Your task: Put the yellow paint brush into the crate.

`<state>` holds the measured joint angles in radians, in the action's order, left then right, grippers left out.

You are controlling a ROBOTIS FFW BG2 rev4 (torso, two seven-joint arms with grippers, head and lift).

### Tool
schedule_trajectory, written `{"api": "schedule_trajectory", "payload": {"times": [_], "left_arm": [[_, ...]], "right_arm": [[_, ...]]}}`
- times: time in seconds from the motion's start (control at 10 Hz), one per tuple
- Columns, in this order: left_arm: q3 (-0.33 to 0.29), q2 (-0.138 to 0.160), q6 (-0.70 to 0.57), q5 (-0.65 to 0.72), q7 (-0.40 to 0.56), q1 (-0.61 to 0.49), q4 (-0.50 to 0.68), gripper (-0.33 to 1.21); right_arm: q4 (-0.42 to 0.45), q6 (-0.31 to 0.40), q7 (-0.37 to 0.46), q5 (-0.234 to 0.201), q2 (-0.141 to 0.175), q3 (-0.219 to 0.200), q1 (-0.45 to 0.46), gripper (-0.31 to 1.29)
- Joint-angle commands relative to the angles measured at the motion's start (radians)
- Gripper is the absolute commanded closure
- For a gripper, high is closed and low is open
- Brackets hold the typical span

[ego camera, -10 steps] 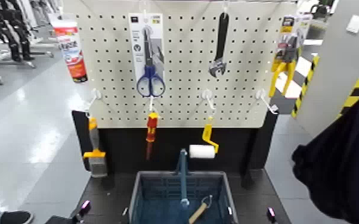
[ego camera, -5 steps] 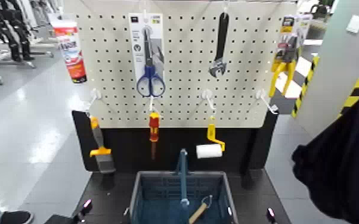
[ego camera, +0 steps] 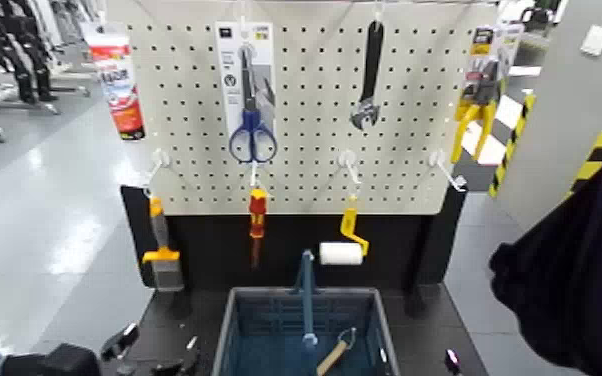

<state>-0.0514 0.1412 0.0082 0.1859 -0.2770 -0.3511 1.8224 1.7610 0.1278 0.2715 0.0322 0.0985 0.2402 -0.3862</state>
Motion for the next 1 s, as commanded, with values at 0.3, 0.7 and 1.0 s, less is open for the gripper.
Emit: {"api": "schedule_trajectory", "payload": {"times": [0.3, 0.7, 1.0], "left_arm": [[-0.148, 0.031, 0.091, 0.023, -0.160, 0.086, 0.000, 0.10], [-0.176, 0.132, 0.165, 0.072, -0.317, 0.228, -0.097, 0.10], [-0.177, 0.184, 0.188, 0.103, -0.375, 0.308, -0.178, 0.10]], "right_arm": [[0.002, -0.011, -0.002, 0.002, 0.003, 0.002, 0.003, 0.14], [0.002, -0.022, -0.006, 0.002, 0.004, 0.010, 0.006, 0.14], [0.002, -0.027, -0.006, 0.002, 0.004, 0.010, 0.006, 0.14]]}}
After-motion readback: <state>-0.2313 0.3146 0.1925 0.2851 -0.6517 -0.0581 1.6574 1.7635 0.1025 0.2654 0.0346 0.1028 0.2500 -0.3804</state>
